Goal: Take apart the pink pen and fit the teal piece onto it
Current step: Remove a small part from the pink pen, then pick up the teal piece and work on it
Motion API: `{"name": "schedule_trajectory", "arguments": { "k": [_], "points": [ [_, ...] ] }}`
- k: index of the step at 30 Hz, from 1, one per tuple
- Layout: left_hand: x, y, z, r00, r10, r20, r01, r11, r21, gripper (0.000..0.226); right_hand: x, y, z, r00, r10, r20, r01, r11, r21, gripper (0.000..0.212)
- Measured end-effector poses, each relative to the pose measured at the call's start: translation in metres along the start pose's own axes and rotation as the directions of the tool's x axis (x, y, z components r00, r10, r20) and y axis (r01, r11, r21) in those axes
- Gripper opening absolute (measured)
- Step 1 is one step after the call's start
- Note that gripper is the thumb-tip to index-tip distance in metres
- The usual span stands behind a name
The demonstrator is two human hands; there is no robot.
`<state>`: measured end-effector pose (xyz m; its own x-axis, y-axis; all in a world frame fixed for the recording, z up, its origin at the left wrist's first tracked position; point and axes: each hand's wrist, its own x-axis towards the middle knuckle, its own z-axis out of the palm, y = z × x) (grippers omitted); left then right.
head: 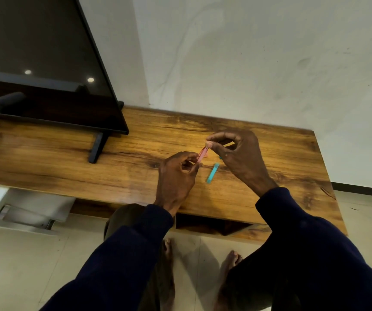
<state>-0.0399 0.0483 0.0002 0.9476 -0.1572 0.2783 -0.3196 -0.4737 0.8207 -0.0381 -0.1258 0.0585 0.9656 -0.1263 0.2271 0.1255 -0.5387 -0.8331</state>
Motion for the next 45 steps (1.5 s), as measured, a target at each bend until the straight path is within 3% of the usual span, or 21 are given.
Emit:
{"name": "schedule_trajectory", "arguments": {
  "k": [7,19,24,30,34,45],
  "points": [
    [0.002,-0.001,-0.001,0.999,-0.049,-0.015,0.049,0.999,-0.009,0.031,0.008,0.013,-0.011,0.998,0.053,-0.043,-0.053,0.998,-0.012,0.009],
    [0.004,-0.004,-0.001,0.979,-0.201,-0.034,0.200,0.979,-0.047,0.031,0.009,0.067,-0.010,0.982,0.186,-0.016,-0.185,0.957,-0.226,0.006],
    [0.006,-0.013,-0.002,0.961,-0.266,-0.070,0.266,0.964,-0.014,0.032,0.016,0.072,0.017,0.985,0.162,0.063,-0.131,0.931,-0.341,0.010],
    [0.007,-0.021,-0.007,0.952,-0.289,-0.103,0.290,0.957,-0.010,0.032,0.032,0.071,0.054,0.988,0.155,0.027,-0.129,0.893,-0.431,0.001],
    [0.006,-0.024,-0.008,0.953,-0.284,-0.109,0.283,0.959,-0.021,0.031,0.032,0.068,0.064,0.989,0.145,0.001,-0.125,0.851,-0.510,0.005],
    [0.008,-0.028,-0.004,0.953,-0.286,-0.095,0.286,0.958,-0.018,0.030,0.028,0.064,0.064,0.989,0.148,-0.012,-0.134,0.852,-0.505,0.010]
  ]
}}
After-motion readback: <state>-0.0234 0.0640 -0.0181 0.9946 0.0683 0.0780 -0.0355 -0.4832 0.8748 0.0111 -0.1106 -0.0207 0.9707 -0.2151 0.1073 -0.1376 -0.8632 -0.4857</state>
